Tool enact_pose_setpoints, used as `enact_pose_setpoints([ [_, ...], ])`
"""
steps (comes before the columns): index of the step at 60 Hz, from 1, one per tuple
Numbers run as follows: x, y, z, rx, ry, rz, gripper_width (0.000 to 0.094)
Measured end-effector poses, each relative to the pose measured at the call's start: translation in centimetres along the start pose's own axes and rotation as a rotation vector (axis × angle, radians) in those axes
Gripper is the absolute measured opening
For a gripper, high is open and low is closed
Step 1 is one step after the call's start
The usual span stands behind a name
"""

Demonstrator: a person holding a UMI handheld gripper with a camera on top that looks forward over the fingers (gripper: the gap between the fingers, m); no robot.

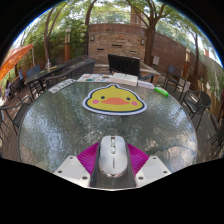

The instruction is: Arrange mouse

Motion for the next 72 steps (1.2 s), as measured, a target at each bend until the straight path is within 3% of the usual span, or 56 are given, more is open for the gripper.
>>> enact_pose_setpoints([
  [8,0.1,0.0,-0.1,-0.048,0.005,0.004,0.036],
  [16,0.9,-1.9,-1.9,-0.068,0.041,0.021,0.0342],
  [24,0.0,-9.0,-5.6,0.014,0.031,0.077,0.0343],
  [30,-0.7,-15.9,-7.2,0.14,0.001,0.091,0.0341],
  [40,-0.8,-26.8,-1.9,0.261,-0.026,0.114,0.034],
  [45,-0.8,-27.5,3.8,0.224,-0.033,0.147,0.0338],
  [55,-1.7,-22.2,14.8,0.017,-0.026,0.141,0.0345],
  [67,-2.2,-16.6,18.4,-0.082,-0.033,0.117,0.0522],
  [72,-1.6,-17.2,17.3,-0.062,-0.016,0.095,0.0858],
])
Point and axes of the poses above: the point between the fingertips, and its own axes, seen from behind it with the camera up: x to the right, y down, z forward, the way the camera looks, the point moved 2 cm from there along -z, backward, against the way the camera looks, and after that the axes turned 9 degrees about y, right-handed, at the moved point
